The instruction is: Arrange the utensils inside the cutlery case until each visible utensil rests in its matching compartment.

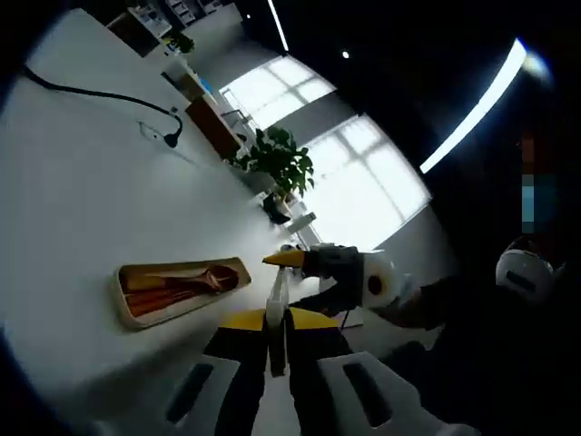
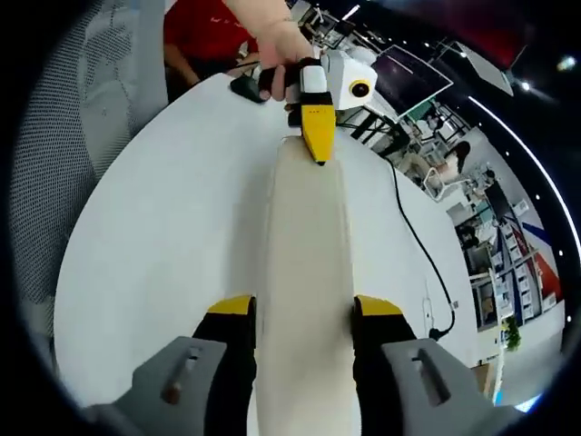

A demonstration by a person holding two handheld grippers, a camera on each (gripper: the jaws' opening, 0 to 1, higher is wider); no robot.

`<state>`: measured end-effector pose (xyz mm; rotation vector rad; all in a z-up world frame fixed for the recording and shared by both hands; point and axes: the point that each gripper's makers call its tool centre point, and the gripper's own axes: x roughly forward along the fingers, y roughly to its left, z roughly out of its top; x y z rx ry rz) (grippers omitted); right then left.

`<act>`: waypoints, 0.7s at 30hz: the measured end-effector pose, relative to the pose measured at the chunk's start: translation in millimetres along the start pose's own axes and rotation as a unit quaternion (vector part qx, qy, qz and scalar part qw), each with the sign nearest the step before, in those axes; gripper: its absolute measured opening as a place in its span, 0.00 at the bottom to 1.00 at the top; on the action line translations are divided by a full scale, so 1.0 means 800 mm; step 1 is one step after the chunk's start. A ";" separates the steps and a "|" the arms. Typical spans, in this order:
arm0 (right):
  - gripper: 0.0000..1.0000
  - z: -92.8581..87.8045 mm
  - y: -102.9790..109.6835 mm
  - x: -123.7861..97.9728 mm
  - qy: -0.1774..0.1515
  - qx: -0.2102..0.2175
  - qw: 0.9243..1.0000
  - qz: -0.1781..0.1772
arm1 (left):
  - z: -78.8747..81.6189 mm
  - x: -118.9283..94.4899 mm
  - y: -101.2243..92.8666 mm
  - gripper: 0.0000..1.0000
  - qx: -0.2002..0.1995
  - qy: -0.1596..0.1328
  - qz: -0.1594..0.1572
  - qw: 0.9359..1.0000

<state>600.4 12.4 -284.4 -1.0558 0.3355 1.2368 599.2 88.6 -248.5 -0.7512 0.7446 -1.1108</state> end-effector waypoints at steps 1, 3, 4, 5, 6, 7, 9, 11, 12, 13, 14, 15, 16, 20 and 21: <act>0.40 0.000 -0.002 0.001 0.000 0.002 1.000 0.001 | 0.004 0.001 0.003 0.08 -0.007 -0.006 0.003 1.000; 0.40 -0.002 -0.005 0.008 -0.004 0.029 0.999 0.020 | 0.016 0.002 0.013 0.09 -0.012 -0.023 0.014 1.000; 0.40 -0.002 -0.008 0.010 -0.007 0.039 0.999 0.025 | 0.024 0.002 0.024 0.10 -0.021 -0.035 0.034 0.999; 0.40 -0.003 -0.013 0.015 -0.009 0.053 0.998 0.033 | 0.027 0.002 0.028 0.10 -0.024 -0.039 0.036 0.998; 0.40 -0.005 -0.020 0.017 -0.008 0.048 0.998 0.032 | 0.029 0.002 0.032 0.10 -0.031 -0.039 0.038 0.998; 0.40 -0.006 -0.023 0.019 -0.007 0.050 0.998 0.038 | 0.030 0.002 0.040 0.11 -0.037 -0.035 0.043 0.998; 0.40 -0.007 -0.026 0.028 -0.004 0.064 0.996 0.055 | 0.036 0.001 0.050 0.11 -0.038 -0.039 0.054 0.997; 0.40 -0.009 -0.027 0.036 -0.006 0.079 0.995 0.069 | 0.039 0.002 0.058 0.12 -0.043 -0.038 0.065 0.996; 0.40 -0.010 -0.026 0.038 -0.007 0.089 0.993 0.077 | 0.039 0.002 0.061 0.12 -0.038 -0.038 0.070 0.996; 0.40 -0.012 -0.026 0.042 -0.009 0.102 0.991 0.086 | 0.040 0.002 0.067 0.13 -0.036 -0.039 0.080 0.995; 0.40 -0.012 -0.025 0.044 -0.009 0.112 0.989 0.095 | 0.039 0.002 0.072 0.13 -0.034 -0.037 0.089 0.995; 0.40 -0.013 -0.021 0.046 -0.008 0.128 0.986 0.107 | 0.040 0.003 0.080 0.14 -0.032 -0.035 0.093 0.995; 0.40 -0.015 -0.022 0.049 -0.007 0.133 0.985 0.111 | 0.039 0.004 0.085 0.14 -0.033 -0.035 0.099 0.994; 0.40 -0.024 -0.024 0.057 0.003 0.133 0.984 0.118 | 0.037 0.007 0.103 0.16 -0.030 -0.034 0.125 0.991; 0.40 -0.025 -0.022 0.059 0.004 0.138 0.983 0.125 | 0.036 0.007 0.106 0.16 -0.026 -0.032 0.131 0.991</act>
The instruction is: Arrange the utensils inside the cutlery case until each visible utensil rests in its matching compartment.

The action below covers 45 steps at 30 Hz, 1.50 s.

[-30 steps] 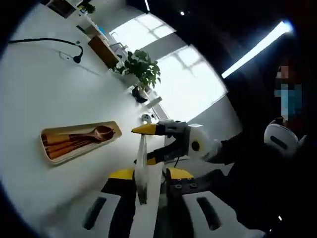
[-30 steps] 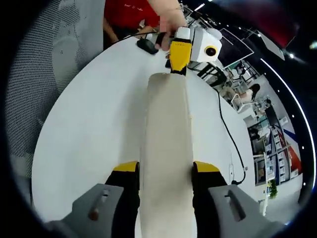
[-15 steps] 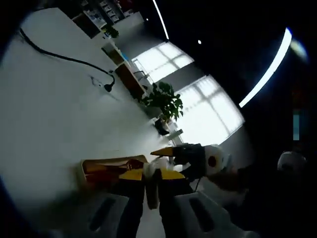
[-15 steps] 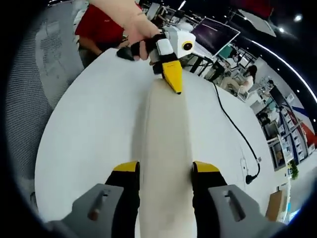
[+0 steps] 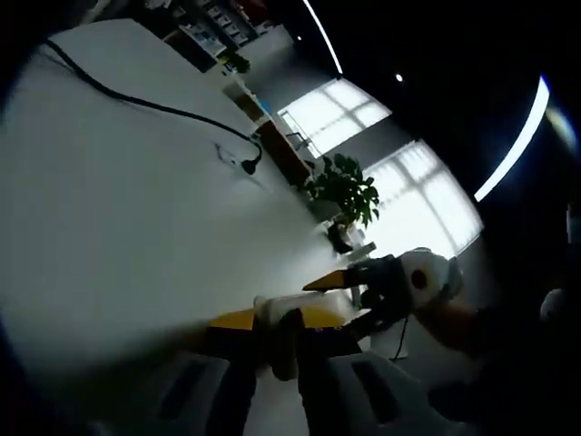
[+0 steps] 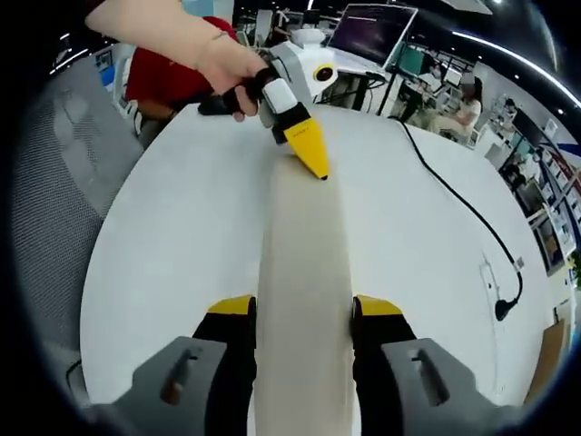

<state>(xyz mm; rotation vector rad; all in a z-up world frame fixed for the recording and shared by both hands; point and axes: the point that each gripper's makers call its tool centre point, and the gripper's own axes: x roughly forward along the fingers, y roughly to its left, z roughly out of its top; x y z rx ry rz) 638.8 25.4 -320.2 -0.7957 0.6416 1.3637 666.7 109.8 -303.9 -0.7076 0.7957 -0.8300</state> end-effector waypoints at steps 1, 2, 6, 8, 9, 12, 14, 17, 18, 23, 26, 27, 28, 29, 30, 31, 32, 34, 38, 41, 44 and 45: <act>0.40 -0.001 -0.001 0.002 0.000 -0.001 1.000 0.002 | -0.001 0.000 0.002 0.16 0.001 0.001 0.003 1.000; 0.40 -0.003 0.000 0.003 0.003 0.002 1.000 0.007 | -0.002 0.001 0.004 0.16 0.003 0.001 0.007 1.000; 0.40 -0.011 0.007 0.013 0.008 0.009 1.000 0.020 | -0.008 0.000 0.012 0.19 0.040 0.010 0.030 0.999; 0.40 -0.015 0.009 0.016 0.013 0.008 1.000 0.021 | -0.007 -0.002 0.010 0.22 0.038 0.005 0.029 0.999; 0.40 -0.016 0.011 0.017 0.014 0.011 1.000 0.025 | -0.006 -0.003 0.012 0.26 0.037 0.003 0.034 0.999; 0.40 -0.022 0.014 0.020 0.020 0.011 0.999 0.028 | 0.000 -0.012 0.014 0.32 0.057 -0.009 0.047 0.997; 0.40 -0.023 0.014 0.021 0.020 0.016 0.999 0.030 | 0.000 -0.021 0.014 0.30 0.046 -0.014 0.043 0.998; 0.40 -0.022 0.013 0.021 0.017 0.020 0.999 0.032 | -0.007 -0.025 0.016 0.34 0.040 -0.009 0.042 0.998; 0.40 -0.022 0.013 0.021 0.018 0.022 0.999 0.034 | -0.010 -0.025 0.016 0.33 0.037 -0.005 0.040 0.998; 0.40 -0.016 0.008 0.020 0.017 0.014 0.999 0.031 | -0.038 -0.023 0.015 0.34 0.064 0.041 0.044 0.996; 0.40 -0.014 0.006 0.022 0.017 0.021 0.999 0.039 | -0.045 -0.018 0.010 0.34 0.067 0.054 0.037 0.996; 0.40 -0.016 0.007 0.023 0.019 0.021 0.999 0.042 | -0.045 -0.016 0.011 0.36 0.072 0.054 0.039 0.995; 0.41 -0.019 0.008 0.025 0.023 0.022 0.998 0.049 | -0.045 -0.016 0.011 0.37 0.074 0.056 0.040 0.995; 0.41 -0.022 0.009 0.026 0.027 0.024 0.998 0.054 | -0.046 -0.015 0.011 0.37 0.076 0.059 0.040 0.995; 0.41 -0.024 0.008 0.026 0.027 0.023 0.998 0.054 | -0.046 -0.015 0.011 0.36 0.076 0.060 0.040 0.994; 0.41 -0.023 0.007 0.025 0.026 0.021 0.998 0.052 | -0.046 -0.016 0.012 0.37 0.078 0.060 0.043 0.994; 0.41 -0.025 0.005 0.024 0.028 0.023 0.998 0.046 | -0.046 -0.016 0.013 0.36 0.079 0.059 0.044 0.994; 0.41 -0.026 0.005 0.022 0.023 0.035 0.998 0.046 | -0.046 -0.017 0.015 0.36 0.077 0.058 0.046 0.994; 0.41 -0.028 0.004 0.023 0.022 0.040 0.998 0.044 | -0.047 -0.021 0.019 0.35 0.073 0.055 0.051 0.995; 0.41 -0.028 0.005 0.025 0.019 0.037 0.998 0.040 | -0.046 -0.024 0.021 0.33 0.068 0.054 0.053 0.995; 0.42 -0.028 0.002 0.023 0.009 0.039 0.998 0.044 | -0.043 -0.028 0.020 0.34 0.071 0.049 0.056 0.995; 0.45 -0.028 0.002 0.020 0.009 0.043 0.998 0.041 | -0.042 -0.029 0.019 0.34 0.072 0.047 0.057 0.995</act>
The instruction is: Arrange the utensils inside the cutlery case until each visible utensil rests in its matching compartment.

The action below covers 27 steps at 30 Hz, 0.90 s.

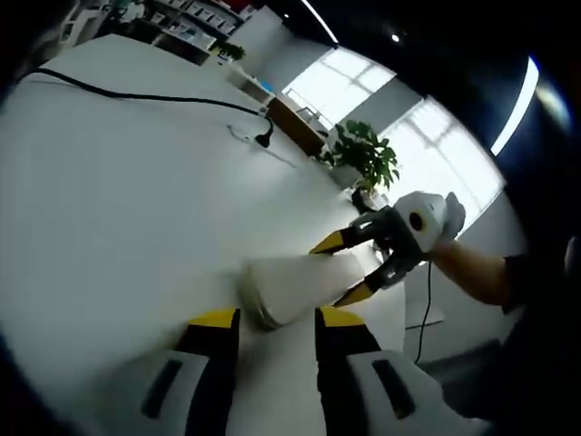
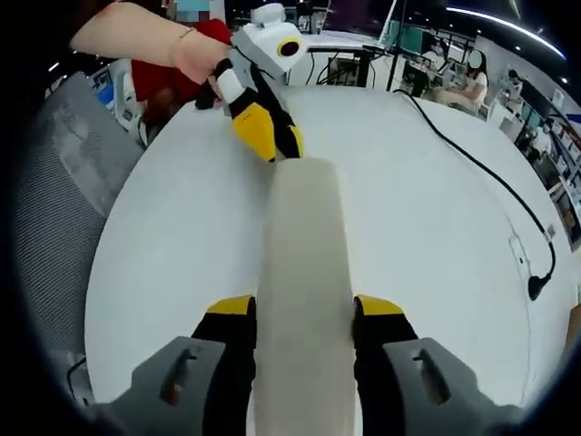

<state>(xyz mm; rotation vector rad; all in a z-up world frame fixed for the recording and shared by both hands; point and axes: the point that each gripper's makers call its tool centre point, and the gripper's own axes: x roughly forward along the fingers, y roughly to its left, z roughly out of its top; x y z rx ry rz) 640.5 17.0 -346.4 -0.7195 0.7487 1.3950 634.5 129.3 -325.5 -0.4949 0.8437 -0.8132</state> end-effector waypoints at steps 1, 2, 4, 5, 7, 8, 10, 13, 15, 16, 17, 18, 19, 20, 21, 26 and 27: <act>0.50 0.000 -0.001 -0.004 -0.003 0.015 1.000 -0.005 | 0.001 -0.002 0.000 0.35 0.001 -0.001 0.001 1.000; 0.56 0.003 0.003 -0.013 -0.016 0.035 0.999 -0.001 | 0.002 -0.003 0.000 0.35 0.001 -0.002 0.002 1.000; 0.55 0.008 0.005 -0.040 -0.045 0.064 0.997 -0.005 | 0.005 -0.009 0.001 0.36 0.003 -0.007 0.005 1.000; 0.52 0.010 0.000 -0.055 -0.063 0.069 0.995 -0.021 | 0.007 -0.012 0.001 0.36 0.003 -0.009 0.006 1.000; 0.48 0.006 -0.019 -0.093 -0.097 0.113 0.987 -0.068 | 0.013 -0.020 0.001 0.35 0.009 -0.018 0.013 1.000; 0.37 0.002 -0.029 -0.109 -0.110 0.131 0.981 -0.092 | 0.018 -0.023 0.000 0.30 0.017 -0.022 0.020 0.999; 0.16 -0.017 -0.046 -0.144 -0.117 0.142 0.972 -0.147 | 0.037 -0.034 0.006 0.11 0.086 -0.030 0.067 0.994; 0.00 -0.045 -0.038 -0.158 -0.087 0.158 0.967 -0.180 | 0.046 -0.026 -0.015 0.01 0.115 -0.018 0.072 0.991; 0.00 -0.055 -0.017 -0.141 -0.068 0.182 0.969 -0.150 | 0.050 -0.013 -0.031 0.01 0.117 -0.005 0.068 0.991; 0.00 -0.057 -0.013 -0.138 -0.061 0.182 0.970 -0.147 | 0.048 -0.008 -0.034 0.01 0.128 0.010 0.070 0.989; 0.00 -0.064 -0.002 -0.127 -0.042 0.168 0.975 -0.137 | 0.049 -0.001 -0.038 0.01 0.152 0.021 0.077 0.985; 0.00 -0.069 0.003 -0.122 -0.029 0.167 0.976 -0.133 | 0.047 0.003 -0.041 0.01 0.158 0.034 0.075 0.984; 0.00 -0.073 0.010 -0.115 -0.015 0.166 0.977 -0.130 | 0.042 0.009 -0.045 0.01 0.167 0.051 0.075 0.982; 0.00 -0.072 0.012 -0.111 -0.018 0.165 0.978 -0.129 | 0.041 0.013 -0.046 0.01 0.178 0.059 0.075 0.979; 0.00 -0.072 0.015 -0.108 -0.014 0.167 0.978 -0.124 | 0.037 0.015 -0.043 0.01 0.189 0.071 0.085 0.976; 0.00 -0.070 0.016 -0.096 0.013 0.163 0.980 -0.115 | 0.012 0.015 -0.020 0.01 0.222 0.146 0.133 0.955; 0.00 -0.069 0.016 -0.094 0.020 0.159 0.981 -0.112 | 0.008 0.014 -0.018 0.01 0.224 0.157 0.138 0.952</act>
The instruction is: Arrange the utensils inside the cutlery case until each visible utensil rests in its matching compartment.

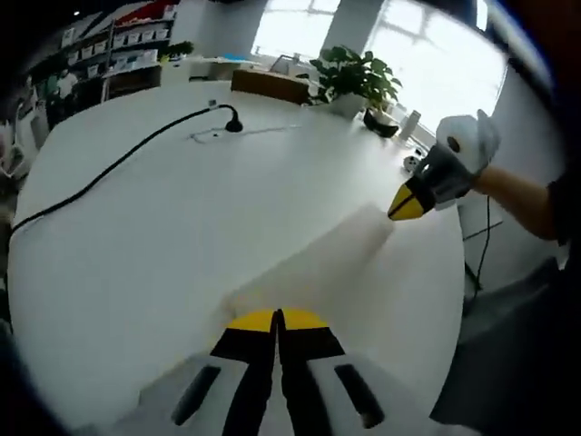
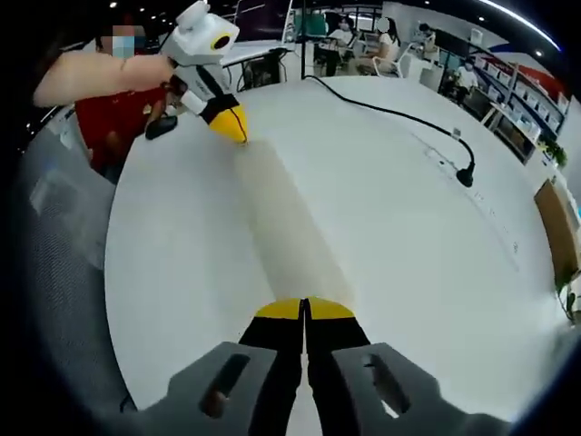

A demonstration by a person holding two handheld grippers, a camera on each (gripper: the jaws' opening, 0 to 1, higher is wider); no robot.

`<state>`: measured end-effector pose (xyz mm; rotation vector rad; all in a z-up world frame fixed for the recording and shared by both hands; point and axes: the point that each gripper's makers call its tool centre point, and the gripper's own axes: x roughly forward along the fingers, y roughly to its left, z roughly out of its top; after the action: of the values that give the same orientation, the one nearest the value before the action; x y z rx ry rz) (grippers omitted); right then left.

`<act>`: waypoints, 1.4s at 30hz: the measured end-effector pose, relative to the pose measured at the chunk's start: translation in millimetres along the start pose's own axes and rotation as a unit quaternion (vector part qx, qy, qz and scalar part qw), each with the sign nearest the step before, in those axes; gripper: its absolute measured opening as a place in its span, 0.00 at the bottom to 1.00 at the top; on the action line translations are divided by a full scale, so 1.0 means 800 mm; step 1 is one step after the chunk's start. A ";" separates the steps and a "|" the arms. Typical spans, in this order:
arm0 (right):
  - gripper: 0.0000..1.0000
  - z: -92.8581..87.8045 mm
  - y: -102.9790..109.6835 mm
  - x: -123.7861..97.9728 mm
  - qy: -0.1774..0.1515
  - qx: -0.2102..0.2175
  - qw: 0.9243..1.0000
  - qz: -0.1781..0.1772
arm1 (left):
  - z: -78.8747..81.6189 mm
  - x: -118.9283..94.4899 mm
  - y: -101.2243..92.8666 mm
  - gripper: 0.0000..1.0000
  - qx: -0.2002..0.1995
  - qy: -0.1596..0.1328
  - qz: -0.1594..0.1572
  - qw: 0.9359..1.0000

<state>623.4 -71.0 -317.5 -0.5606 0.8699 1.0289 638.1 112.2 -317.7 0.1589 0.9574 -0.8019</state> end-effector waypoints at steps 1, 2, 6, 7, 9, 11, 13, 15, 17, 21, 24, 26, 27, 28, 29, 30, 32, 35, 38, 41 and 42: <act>0.00 -0.003 -0.002 0.001 0.012 -0.013 1.000 -0.003 | -0.003 0.002 0.002 0.01 0.006 0.005 0.004 1.000; 0.00 -0.006 -0.001 0.002 0.024 -0.031 0.999 -0.002 | -0.006 0.004 0.002 0.01 0.019 0.011 0.005 1.000; 0.00 -0.004 -0.001 0.005 0.037 -0.046 0.998 -0.007 | 0.000 0.006 0.000 0.00 0.026 0.011 0.004 1.000; 0.00 -0.004 -0.001 0.006 0.040 -0.044 0.998 -0.006 | 0.002 0.007 0.003 0.00 0.024 0.013 0.009 1.000; 0.00 -0.004 -0.001 0.007 0.052 -0.046 0.998 -0.004 | 0.001 0.008 0.002 0.00 0.023 0.024 0.006 0.999; 0.00 -0.005 0.001 0.014 0.065 -0.048 0.997 -0.002 | 0.000 0.008 0.002 0.00 0.020 0.035 0.005 0.999; 0.00 -0.006 0.001 0.014 0.089 -0.056 0.994 0.003 | 0.000 0.009 0.000 0.00 0.028 0.041 0.006 0.999; 0.00 -0.006 0.000 0.013 0.098 -0.060 0.993 0.005 | -0.001 0.009 -0.001 0.00 0.034 0.053 0.011 0.998; 0.00 -0.008 0.000 0.013 0.104 -0.045 0.994 0.007 | -0.001 0.010 0.001 0.00 0.021 0.060 0.017 0.998; 0.00 -0.006 -0.003 0.011 0.089 -0.026 0.995 0.028 | 0.000 0.011 0.001 0.00 0.027 0.069 0.018 0.997; 0.00 0.003 -0.017 0.009 0.062 0.019 0.998 -0.005 | 0.014 0.009 0.012 0.00 0.011 0.040 0.031 0.999; 0.00 0.001 -0.015 0.012 0.071 0.003 0.997 0.002 | 0.014 0.009 0.015 0.00 0.006 0.044 0.031 0.999; 0.00 -0.004 -0.012 0.015 0.087 -0.002 0.996 0.008 | 0.012 0.013 0.017 0.00 0.012 0.052 0.033 0.998; 0.00 0.001 -0.014 0.016 0.081 -0.016 0.997 0.006 | 0.008 0.013 0.020 0.00 0.024 0.063 0.042 0.997; 0.00 0.001 -0.015 0.017 0.084 -0.014 0.996 0.004 | 0.012 0.016 0.019 0.00 0.034 0.056 0.041 0.997; 0.00 -0.001 -0.013 0.017 0.094 -0.014 0.995 0.008 | 0.013 0.015 0.018 0.00 0.022 0.061 0.040 0.997; 0.00 -0.001 -0.013 0.018 0.107 -0.026 0.994 0.014 | 0.011 0.016 0.017 0.00 0.056 0.073 0.036 0.995; 0.00 -0.002 -0.014 0.020 0.121 -0.012 0.992 0.021 | 0.010 0.018 0.015 0.00 0.056 0.099 0.039 0.993; 0.00 -0.003 -0.013 0.019 0.137 -0.049 0.989 0.033 | 0.009 0.019 0.017 0.00 0.069 0.121 0.045 0.989; 0.00 0.002 -0.013 0.019 0.133 -0.032 0.990 0.024 | 0.010 0.021 0.016 0.00 0.080 0.125 0.051 0.988; 0.00 0.002 -0.013 0.019 0.133 -0.030 0.990 0.024 | 0.010 0.021 0.017 0.00 0.076 0.125 0.051 0.988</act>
<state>636.9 -66.6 -329.1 -0.7409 1.0940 1.0412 658.2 109.2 -328.7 0.4462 1.1139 -0.7729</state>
